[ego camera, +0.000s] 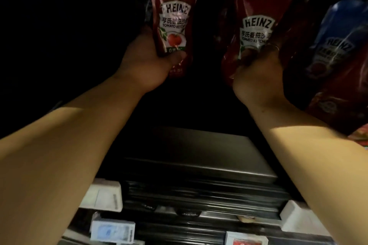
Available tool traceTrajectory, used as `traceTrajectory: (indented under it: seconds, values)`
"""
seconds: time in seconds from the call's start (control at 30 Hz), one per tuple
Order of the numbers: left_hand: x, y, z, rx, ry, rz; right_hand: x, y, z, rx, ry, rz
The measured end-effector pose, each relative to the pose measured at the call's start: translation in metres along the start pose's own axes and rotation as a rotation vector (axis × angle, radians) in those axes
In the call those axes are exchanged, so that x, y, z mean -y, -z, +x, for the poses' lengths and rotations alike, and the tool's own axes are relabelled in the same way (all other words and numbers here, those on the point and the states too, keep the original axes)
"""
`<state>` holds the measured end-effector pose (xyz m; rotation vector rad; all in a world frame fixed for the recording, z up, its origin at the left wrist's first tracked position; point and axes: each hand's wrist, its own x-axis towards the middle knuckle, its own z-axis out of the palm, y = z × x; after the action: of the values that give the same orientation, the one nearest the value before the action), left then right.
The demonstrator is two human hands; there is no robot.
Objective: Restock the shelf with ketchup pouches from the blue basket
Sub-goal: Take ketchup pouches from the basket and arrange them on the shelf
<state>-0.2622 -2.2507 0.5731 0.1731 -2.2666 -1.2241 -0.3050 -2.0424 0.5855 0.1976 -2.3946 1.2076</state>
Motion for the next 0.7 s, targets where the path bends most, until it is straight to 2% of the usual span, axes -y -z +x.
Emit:
traceTrajectory:
  seconds: [0.17, 0.37, 0.53, 0.6, 0.7]
  values:
    - [-0.009, 0.002, -0.005, -0.028, 0.043, -0.092, 0.004, -0.029, 0.024, 0.087, 0.061, -0.183]
    - [-0.001, 0.001, -0.002, -0.070, 0.067, -0.114, 0.013, -0.071, 0.047, 0.141, 0.163, -0.233]
    - [0.005, 0.003, 0.000, -0.121, 0.086, -0.100, 0.004, -0.080, 0.080, 0.199, 0.092, -0.320]
    - [0.004, 0.003, -0.001, -0.152, 0.083, -0.059, -0.004, -0.079, 0.081, 0.151, 0.065, -0.213]
    - [0.001, 0.000, 0.000, -0.177, 0.078, 0.006, -0.001, -0.079, 0.073, -0.076, -0.071, 0.034]
